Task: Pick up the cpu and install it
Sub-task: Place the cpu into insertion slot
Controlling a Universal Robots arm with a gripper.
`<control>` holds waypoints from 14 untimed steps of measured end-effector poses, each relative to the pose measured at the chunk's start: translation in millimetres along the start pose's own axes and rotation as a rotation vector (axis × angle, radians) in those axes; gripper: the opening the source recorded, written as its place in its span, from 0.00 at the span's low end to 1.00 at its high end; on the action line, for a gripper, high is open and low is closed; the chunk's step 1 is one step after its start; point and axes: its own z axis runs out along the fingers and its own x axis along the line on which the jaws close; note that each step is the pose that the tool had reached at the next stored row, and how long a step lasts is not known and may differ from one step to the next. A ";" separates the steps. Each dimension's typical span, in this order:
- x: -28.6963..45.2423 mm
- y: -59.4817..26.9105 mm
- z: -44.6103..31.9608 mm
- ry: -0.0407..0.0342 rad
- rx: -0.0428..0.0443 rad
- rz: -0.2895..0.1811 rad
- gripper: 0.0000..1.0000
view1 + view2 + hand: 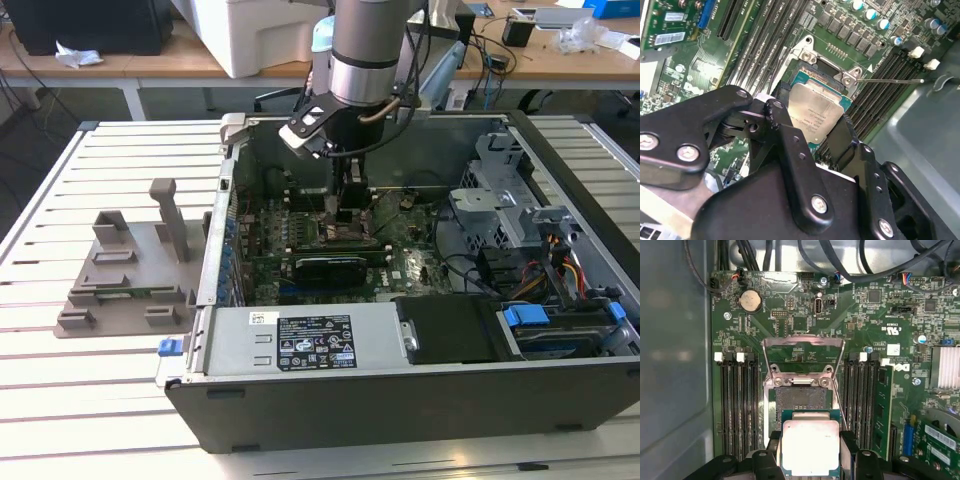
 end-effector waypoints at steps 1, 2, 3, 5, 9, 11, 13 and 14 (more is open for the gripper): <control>0.0 0.1 1.5 -0.0001 0.0001 0.000 0.55; 0.0 0.2 3.5 -0.0001 0.0002 0.000 0.55; 0.1 0.3 5.2 -0.0001 0.0002 0.000 0.55; 0.2 0.7 9.4 0.0000 0.0002 0.000 0.55; 2.0 1.2 16.5 -0.0001 0.0005 0.000 0.55; 5.5 1.4 19.0 -0.0001 0.0004 0.000 0.55; 6.8 1.5 20.7 0.0002 0.0003 0.000 0.55; 7.0 1.7 22.5 -0.0001 0.0004 0.000 0.55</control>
